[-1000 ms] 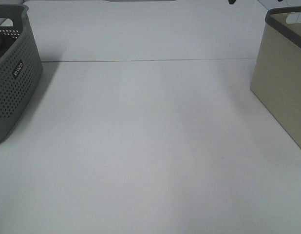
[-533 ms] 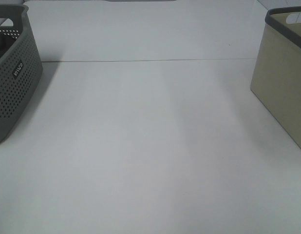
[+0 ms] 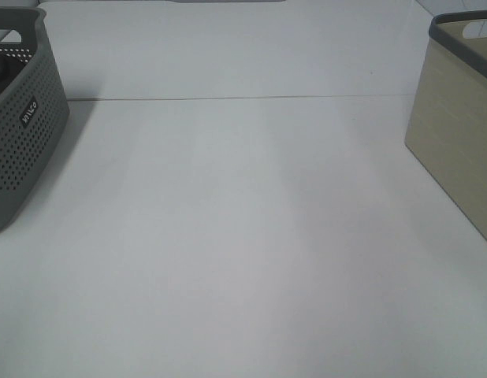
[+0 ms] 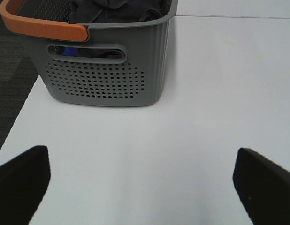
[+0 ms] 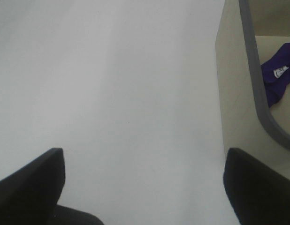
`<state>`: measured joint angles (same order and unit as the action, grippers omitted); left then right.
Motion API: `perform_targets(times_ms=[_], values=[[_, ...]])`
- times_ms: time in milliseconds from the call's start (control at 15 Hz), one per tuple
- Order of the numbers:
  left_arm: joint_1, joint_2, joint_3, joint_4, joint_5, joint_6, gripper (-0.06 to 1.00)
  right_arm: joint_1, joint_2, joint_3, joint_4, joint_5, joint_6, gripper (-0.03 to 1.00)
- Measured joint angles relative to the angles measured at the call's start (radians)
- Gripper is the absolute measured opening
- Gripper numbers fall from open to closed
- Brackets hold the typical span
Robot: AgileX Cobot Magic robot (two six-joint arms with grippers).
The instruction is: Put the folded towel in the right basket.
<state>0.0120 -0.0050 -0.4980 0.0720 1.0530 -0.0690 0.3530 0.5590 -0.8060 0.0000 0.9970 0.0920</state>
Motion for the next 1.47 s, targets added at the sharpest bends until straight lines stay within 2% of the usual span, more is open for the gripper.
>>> perform_targets(times_ms=[400,667,1067,1133,1267,1467], values=[[0.000,0.000,0.000,-0.001,0.000,0.004,0.99,0.000,-0.489,0.226,0.000,0.035,-0.048,0.88],[0.000,0.000,0.000,-0.001,0.000,0.004,0.99,0.000,-0.563,0.335,-0.012,0.096,-0.080,0.88],[0.000,0.000,0.000,-0.002,0.000,0.008,0.99,-0.006,-0.563,0.349,-0.019,0.106,-0.080,0.88],[0.000,0.000,0.000,-0.002,0.000,0.008,0.99,-0.030,-0.563,0.349,-0.019,0.106,-0.081,0.88],[0.000,0.000,0.000,-0.002,0.000,0.008,0.99,-0.134,-0.563,0.349,-0.019,0.106,-0.081,0.88],[0.000,0.000,0.000,-0.002,0.000,0.008,0.99,-0.341,-0.563,0.349,-0.019,0.106,-0.081,0.88]])
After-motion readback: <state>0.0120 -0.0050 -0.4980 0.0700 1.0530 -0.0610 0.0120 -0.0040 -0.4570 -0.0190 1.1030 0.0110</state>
